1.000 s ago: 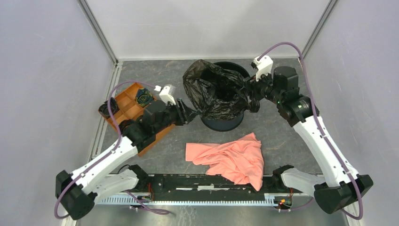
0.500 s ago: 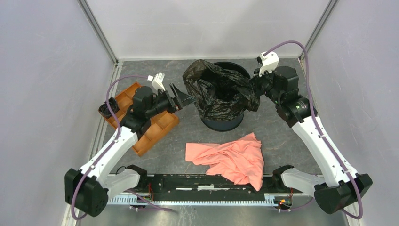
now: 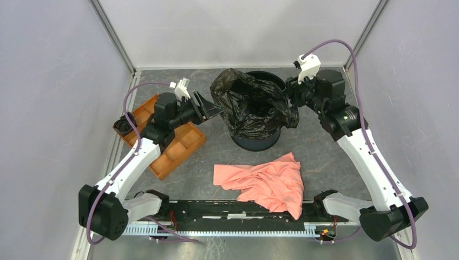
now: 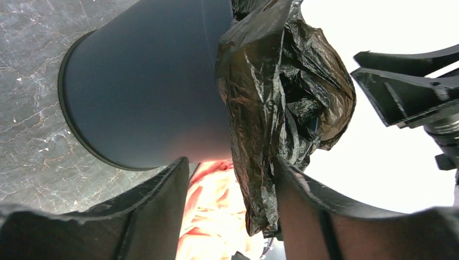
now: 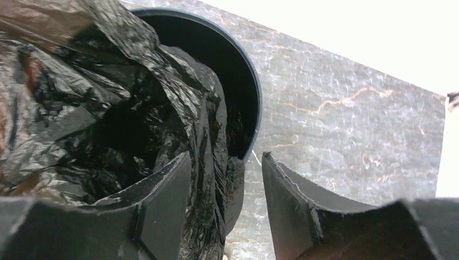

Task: Put the trash bags into the trash bin

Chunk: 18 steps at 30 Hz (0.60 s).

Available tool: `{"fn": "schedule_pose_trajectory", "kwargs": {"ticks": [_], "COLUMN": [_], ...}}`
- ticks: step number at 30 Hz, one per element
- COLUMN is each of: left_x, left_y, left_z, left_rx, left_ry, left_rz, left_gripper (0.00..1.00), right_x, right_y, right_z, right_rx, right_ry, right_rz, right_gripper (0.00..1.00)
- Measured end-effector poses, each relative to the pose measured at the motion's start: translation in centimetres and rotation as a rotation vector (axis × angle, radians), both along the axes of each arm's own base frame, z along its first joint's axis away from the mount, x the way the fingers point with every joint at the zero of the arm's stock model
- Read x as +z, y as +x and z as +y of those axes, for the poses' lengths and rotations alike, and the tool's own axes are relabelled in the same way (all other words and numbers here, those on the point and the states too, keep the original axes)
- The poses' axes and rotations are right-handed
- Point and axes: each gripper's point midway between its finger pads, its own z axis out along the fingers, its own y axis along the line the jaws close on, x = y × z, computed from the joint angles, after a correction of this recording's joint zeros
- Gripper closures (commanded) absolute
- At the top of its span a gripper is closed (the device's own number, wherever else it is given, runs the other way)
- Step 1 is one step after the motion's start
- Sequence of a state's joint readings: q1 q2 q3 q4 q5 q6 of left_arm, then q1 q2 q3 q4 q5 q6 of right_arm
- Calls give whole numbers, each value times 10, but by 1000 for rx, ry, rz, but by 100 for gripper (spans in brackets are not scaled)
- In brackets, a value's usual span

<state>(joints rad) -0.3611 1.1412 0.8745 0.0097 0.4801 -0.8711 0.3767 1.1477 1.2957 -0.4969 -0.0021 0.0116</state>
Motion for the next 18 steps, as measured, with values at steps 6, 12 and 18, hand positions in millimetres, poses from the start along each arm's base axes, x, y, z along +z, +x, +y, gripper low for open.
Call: {"fn": "schedule_pose_trajectory", "kwargs": {"ticks": [6, 12, 18], "left_x": [-1, -4, -14], "left_y": [-3, -1, 5], "left_z": [2, 0, -3], "left_rx": [3, -2, -10], "left_ry": [2, 2, 7], "left_rz": [-3, 0, 20], "left_gripper": [51, 58, 76], "right_x": [14, -25, -36], "right_y": [9, 28, 31], "right_z": [11, 28, 33], "right_rx": [56, 102, 120], "right_ry": [-16, -38, -39], "right_rz": [-8, 113, 146], "right_gripper": [37, 50, 100]}}
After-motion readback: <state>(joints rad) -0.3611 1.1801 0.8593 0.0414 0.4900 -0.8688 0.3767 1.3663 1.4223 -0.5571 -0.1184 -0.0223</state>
